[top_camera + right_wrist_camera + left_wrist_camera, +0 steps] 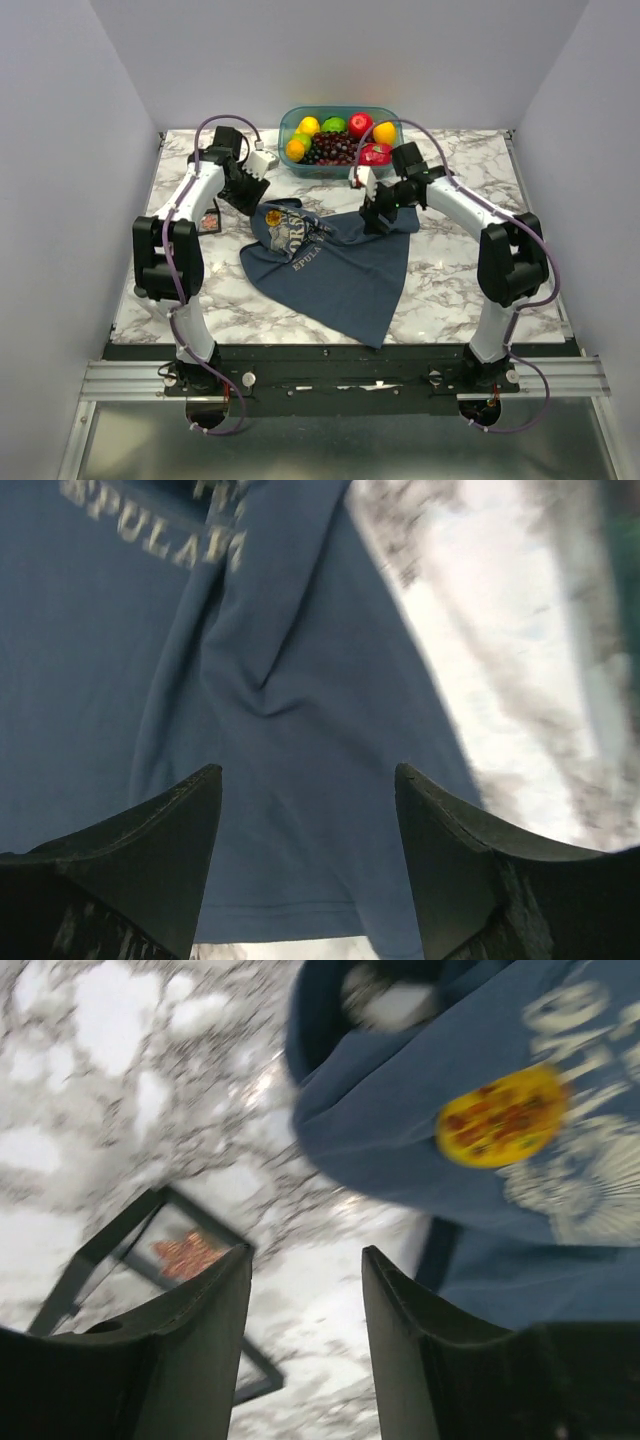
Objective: Remove the brooch from the garment
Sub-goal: Place the brooch in the brooch box, then pick up the brooch from the flattened clothing.
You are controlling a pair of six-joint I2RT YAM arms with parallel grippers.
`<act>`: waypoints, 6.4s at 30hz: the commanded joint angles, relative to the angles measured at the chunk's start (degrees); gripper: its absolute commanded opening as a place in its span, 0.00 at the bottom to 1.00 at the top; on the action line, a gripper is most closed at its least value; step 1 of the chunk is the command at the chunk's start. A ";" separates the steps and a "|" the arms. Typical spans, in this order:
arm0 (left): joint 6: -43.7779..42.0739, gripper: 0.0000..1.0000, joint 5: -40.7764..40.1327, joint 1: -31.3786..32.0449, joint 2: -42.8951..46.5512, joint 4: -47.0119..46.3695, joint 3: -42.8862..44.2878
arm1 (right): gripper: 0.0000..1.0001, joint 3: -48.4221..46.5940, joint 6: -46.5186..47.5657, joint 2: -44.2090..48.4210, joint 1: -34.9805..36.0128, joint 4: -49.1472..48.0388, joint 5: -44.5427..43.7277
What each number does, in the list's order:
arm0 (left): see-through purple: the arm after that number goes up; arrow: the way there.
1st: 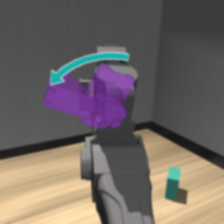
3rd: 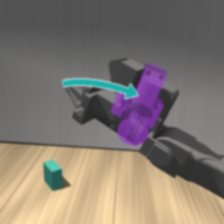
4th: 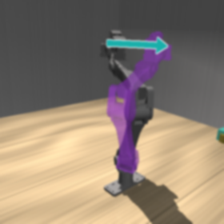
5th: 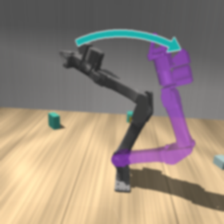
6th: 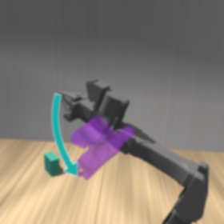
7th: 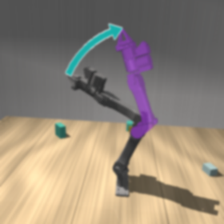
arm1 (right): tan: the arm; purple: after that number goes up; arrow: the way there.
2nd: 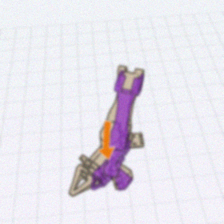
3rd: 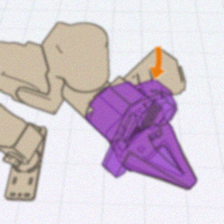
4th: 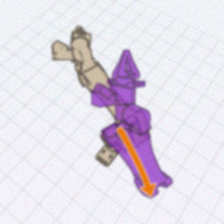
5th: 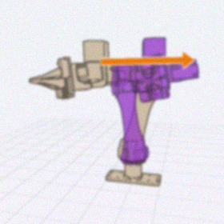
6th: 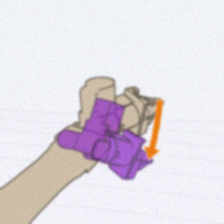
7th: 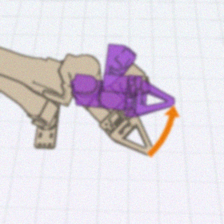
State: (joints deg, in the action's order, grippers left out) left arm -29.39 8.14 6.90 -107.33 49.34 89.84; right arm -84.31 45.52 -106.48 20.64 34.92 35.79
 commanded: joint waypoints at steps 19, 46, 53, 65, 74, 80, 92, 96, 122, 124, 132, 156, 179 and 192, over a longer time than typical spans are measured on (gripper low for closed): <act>21.74 0.51 21.92 1.81 -5.44 -3.81 2.97 | 0.77 2.84 1.24 3.38 2.56 3.49 -2.22; 17.43 0.42 4.78 5.15 -1.22 -5.05 2.35 | 0.77 2.40 -0.87 3.12 2.56 3.05 -1.60; 16.03 0.26 4.77 5.32 -2.01 -3.99 3.14 | 0.77 1.52 -1.75 2.41 2.56 2.88 -1.16; 15.32 0.16 5.39 5.76 -5.17 -2.67 3.58 | 0.77 1.26 -2.10 2.41 3.09 2.88 -1.25; 14.45 0.00 4.95 5.85 -6.84 -2.67 4.29 | 0.77 0.21 -3.06 3.03 3.18 3.40 0.68; 14.09 0.17 2.41 5.85 -6.84 -3.29 4.03 | 0.77 -0.68 -4.56 3.38 3.26 3.14 1.65; 14.97 0.12 4.25 6.20 -7.46 -2.50 4.90 | 0.77 -0.15 -4.65 3.73 3.44 3.32 1.30; 14.80 0.13 6.00 6.11 -4.04 -1.62 4.64 | 0.77 -0.06 -4.82 3.73 3.44 3.40 1.74; 16.99 0.21 6.89 6.46 -4.91 -2.50 4.03 | 0.77 -0.24 -5.44 3.12 4.32 3.23 1.65; 16.91 0.15 6.63 6.55 -4.82 -2.41 3.85 | 0.77 -0.32 -5.44 2.94 4.40 3.32 1.74; 14.54 0.00 9.25 6.55 -2.11 0.13 3.94 | 0.76 -1.38 -5.35 3.20 4.49 3.58 3.49; -11.22 0.00 -13.94 11.56 3.18 37.76 2.79 | 0.76 23.36 -17.31 11.81 15.30 -44.47 5.53; -0.15 0.00 8.02 6.47 -6.93 37.85 15.36 | 0.29 4.16 42.11 -5.05 22.52 8.36 -0.26; -4.19 0.00 3.28 6.02 -4.91 37.76 13.16 | 0.22 8.82 39.04 -9.27 12.93 15.88 -24.25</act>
State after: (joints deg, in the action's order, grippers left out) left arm -31.81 13.34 12.78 -113.60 76.73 102.65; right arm -77.54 86.00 -112.38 35.57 46.28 23.62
